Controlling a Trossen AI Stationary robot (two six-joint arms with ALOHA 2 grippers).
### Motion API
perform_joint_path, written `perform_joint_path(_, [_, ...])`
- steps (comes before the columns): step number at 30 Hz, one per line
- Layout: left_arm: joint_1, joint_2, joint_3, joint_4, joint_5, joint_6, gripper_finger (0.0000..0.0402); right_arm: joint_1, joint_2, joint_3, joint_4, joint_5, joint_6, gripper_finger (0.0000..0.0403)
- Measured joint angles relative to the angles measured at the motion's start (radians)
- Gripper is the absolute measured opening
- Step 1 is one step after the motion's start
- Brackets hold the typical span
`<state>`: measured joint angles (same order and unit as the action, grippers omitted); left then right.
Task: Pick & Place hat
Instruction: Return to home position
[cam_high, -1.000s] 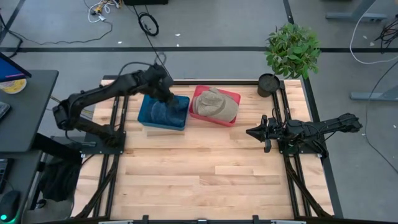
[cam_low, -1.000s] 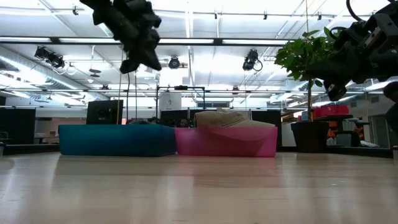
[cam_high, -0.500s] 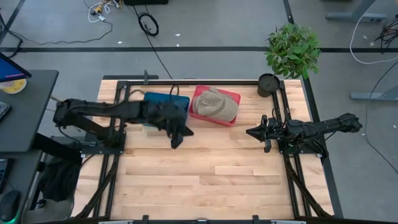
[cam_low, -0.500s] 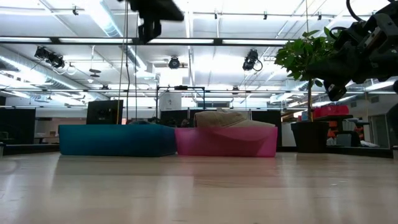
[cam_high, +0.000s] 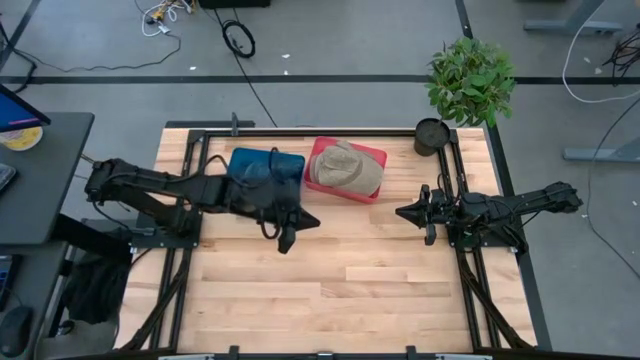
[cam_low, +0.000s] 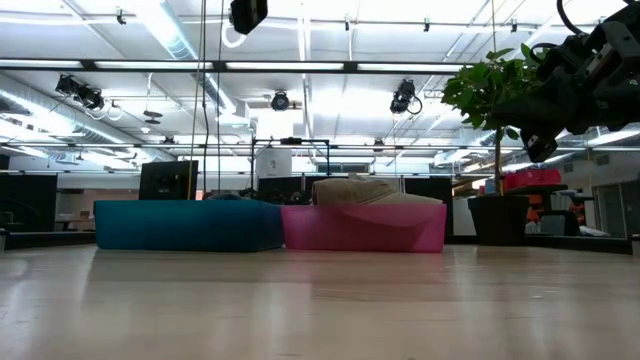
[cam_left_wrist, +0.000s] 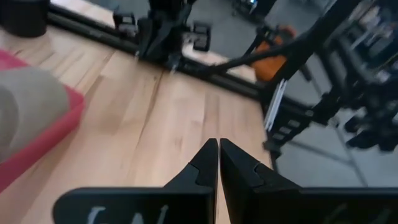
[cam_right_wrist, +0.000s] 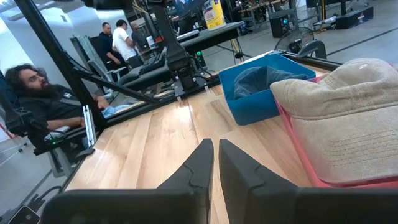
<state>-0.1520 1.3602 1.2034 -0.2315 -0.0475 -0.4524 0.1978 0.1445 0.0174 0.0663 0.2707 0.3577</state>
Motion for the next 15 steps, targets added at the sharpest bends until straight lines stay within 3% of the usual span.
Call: perform_joint_path(15, [0.063, -0.001, 0.0, 0.262, 0.001, 0.072, 0.0016, 0.0, 0.0, 0.0, 0.0, 0.0, 0.0, 0.0031])
